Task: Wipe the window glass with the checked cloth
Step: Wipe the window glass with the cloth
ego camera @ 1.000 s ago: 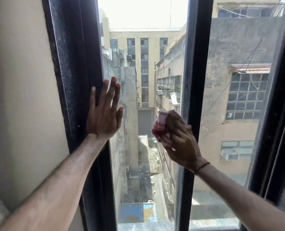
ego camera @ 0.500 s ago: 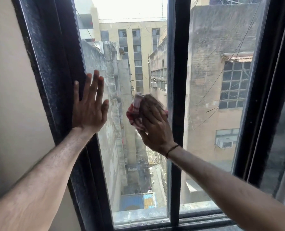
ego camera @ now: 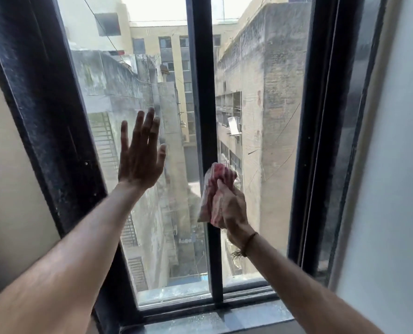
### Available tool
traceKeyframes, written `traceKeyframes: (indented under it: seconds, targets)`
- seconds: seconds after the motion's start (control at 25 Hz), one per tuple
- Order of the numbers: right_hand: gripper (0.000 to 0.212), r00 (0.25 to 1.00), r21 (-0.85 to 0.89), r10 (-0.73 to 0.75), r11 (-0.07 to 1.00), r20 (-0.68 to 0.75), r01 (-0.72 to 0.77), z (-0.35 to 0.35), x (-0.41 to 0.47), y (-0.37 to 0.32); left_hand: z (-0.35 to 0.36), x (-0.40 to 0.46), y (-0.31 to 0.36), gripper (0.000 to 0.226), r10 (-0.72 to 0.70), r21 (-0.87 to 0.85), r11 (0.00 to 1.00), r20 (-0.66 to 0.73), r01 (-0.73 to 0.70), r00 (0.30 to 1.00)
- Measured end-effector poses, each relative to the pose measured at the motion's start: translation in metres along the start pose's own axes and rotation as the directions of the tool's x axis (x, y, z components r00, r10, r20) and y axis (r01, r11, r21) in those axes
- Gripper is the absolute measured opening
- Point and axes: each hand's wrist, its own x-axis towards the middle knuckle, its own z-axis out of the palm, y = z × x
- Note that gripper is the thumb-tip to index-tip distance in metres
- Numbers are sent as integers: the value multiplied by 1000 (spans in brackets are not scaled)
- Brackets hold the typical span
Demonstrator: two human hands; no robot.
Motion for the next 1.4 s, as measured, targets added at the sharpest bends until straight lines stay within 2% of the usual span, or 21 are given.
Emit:
traceKeyframes:
  seconds: [0.04, 0.12, 0.2, 0.28, 0.32, 0.36, 0.4, 0.44, 0.48, 0.52, 0.56, 0.64, 0.72, 0.8, 0.92, 0.96, 1.08, 1.12, 1.28, 1.32, 1.4]
  targets:
    - [28, 990, 148, 135, 981, -38, -128, -4, 4, -15, 7, 7, 20, 72, 29, -21, 999, -19, -29, 999]
    - [44, 972, 284, 223, 939, -77, -193, -21, 18, -39, 21, 27, 55, 68, 89, -80, 992, -77, -95, 993]
    - [49, 980, 301, 127, 951, -150, -77, -40, 37, -61, 33, 51, 82, 67, 115, -142, 981, -124, -132, 986]
    - [49, 971, 263, -71, 956, -230, 133, -60, 64, -71, 43, 73, 106, 69, 58, -185, 979, -144, -85, 988]
    - [52, 937, 151, -213, 953, -279, 262, -68, 78, -70, 46, 80, 116, 71, 2, -193, 981, -142, -29, 990]
    - [58, 882, -55, -368, 928, -294, 369, -77, 93, -65, 50, 84, 125, 73, -55, -189, 982, -143, 27, 988]
    - [63, 839, -328, -495, 849, -223, 414, -86, 110, -57, 56, 87, 133, 75, -101, -173, 982, -151, 74, 983]
    - [67, 816, -588, -569, 696, -102, 412, -93, 126, -46, 61, 86, 138, 77, -134, -153, 982, -167, 109, 977]
    - [70, 793, -777, -608, 486, 29, 401, -96, 142, -37, 68, 86, 140, 77, -144, -134, 984, -188, 120, 972]
    - [72, 758, -882, -636, 267, 143, 389, -97, 158, -29, 75, 86, 139, 78, -135, -120, 986, -214, 112, 968]
    - [76, 706, -915, -662, 75, 252, 397, -95, 169, -22, 81, 84, 137, 78, -123, -109, 989, -241, 99, 963]
    - [77, 545, -829, -657, -235, 521, 508, -101, 184, -6, 91, 86, 132, 79, -103, -59, 994, -288, 90, 952]
    - [67, 403, -648, -528, -445, 747, 618, -134, 187, -1, 96, 89, 129, 79, -94, -39, 995, -302, 87, 948]
    - [62, 406, -646, -517, -466, 753, 605, -157, 189, -13, 101, 88, 129, 80, -85, -28, 996, -312, 80, 946]
    - [68, 495, -835, -709, -248, 502, 492, -117, 202, -31, 105, 90, 128, 81, -89, -16, 996, -339, 89, 937]
    - [68, 484, -811, -692, -263, 536, 523, -107, 199, -28, 105, 89, 128, 81, -87, -19, 996, -337, 86, 937]
    - [57, 346, -546, -440, -503, 829, 669, -138, 183, -15, 102, 89, 129, 81, -72, -10, 997, -327, 73, 942]
    - [54, 339, -529, -420, -517, 842, 673, -154, 182, -19, 100, 89, 130, 82, -73, -14, 997, -321, 72, 944]
    - [68, 518, -792, -615, -333, 594, 512, -123, 199, -29, 101, 88, 132, 82, -82, -12, 997, -303, 82, 950]
    - [69, 538, -774, -567, -352, 624, 527, -114, 196, -25, 99, 88, 134, 82, -84, -18, 996, -289, 83, 954]
    - [63, 625, -666, -251, -413, 739, 622, -126, 181, -17, 86, 91, 138, 82, -101, -39, 995, -253, 94, 962]
